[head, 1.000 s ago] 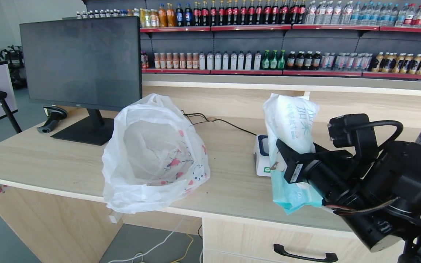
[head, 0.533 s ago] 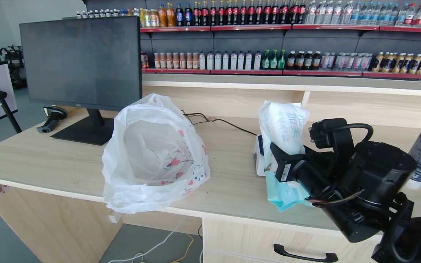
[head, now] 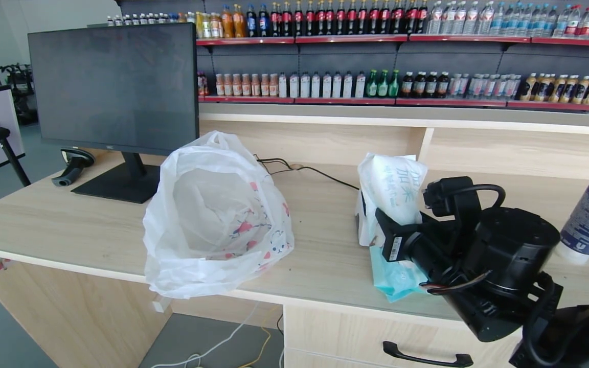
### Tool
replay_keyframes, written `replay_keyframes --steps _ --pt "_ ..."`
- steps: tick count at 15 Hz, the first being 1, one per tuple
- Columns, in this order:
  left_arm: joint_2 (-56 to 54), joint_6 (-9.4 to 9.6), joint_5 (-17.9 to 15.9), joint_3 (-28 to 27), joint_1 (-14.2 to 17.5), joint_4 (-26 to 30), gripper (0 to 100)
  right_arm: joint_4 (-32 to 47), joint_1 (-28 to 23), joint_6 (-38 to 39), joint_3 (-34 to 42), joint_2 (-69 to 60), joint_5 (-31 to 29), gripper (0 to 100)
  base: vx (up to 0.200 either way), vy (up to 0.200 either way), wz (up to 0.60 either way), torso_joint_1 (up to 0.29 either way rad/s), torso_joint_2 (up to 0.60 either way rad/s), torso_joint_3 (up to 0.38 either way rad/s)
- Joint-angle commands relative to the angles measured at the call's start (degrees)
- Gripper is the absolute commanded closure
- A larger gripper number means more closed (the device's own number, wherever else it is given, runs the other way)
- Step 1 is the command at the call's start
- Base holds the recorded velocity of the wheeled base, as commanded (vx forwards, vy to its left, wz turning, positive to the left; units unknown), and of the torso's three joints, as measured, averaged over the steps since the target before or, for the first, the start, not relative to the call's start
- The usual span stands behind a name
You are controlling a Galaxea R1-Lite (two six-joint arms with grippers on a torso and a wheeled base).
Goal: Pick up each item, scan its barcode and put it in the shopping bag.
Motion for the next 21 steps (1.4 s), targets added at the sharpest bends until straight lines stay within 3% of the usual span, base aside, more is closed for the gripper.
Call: replay_keyframes --steps 1,15,21 --pt "0.06 -0.01 0.01 0.01 0.04 -0.01 0 0.34 -0.15 -0.05 0.18 0.75 -0.09 100 0.000 0.000 0.00 0.000 0.00 0.000" --pt "0.06 -0.10 0.01 0.01 0.04 -0.01 0 -0.10 -0.86 1.44 -1.22 1.89 1.75 100 0.000 0.000 0.00 0.000 0.00 0.000" --pt "0.06 -0.10 0.01 0.01 0.04 -0.01 0 -0.02 -0.42 3.02 0.36 -6.11 5.01 100 0.000 0.000 0.00 0.000 0.00 0.000"
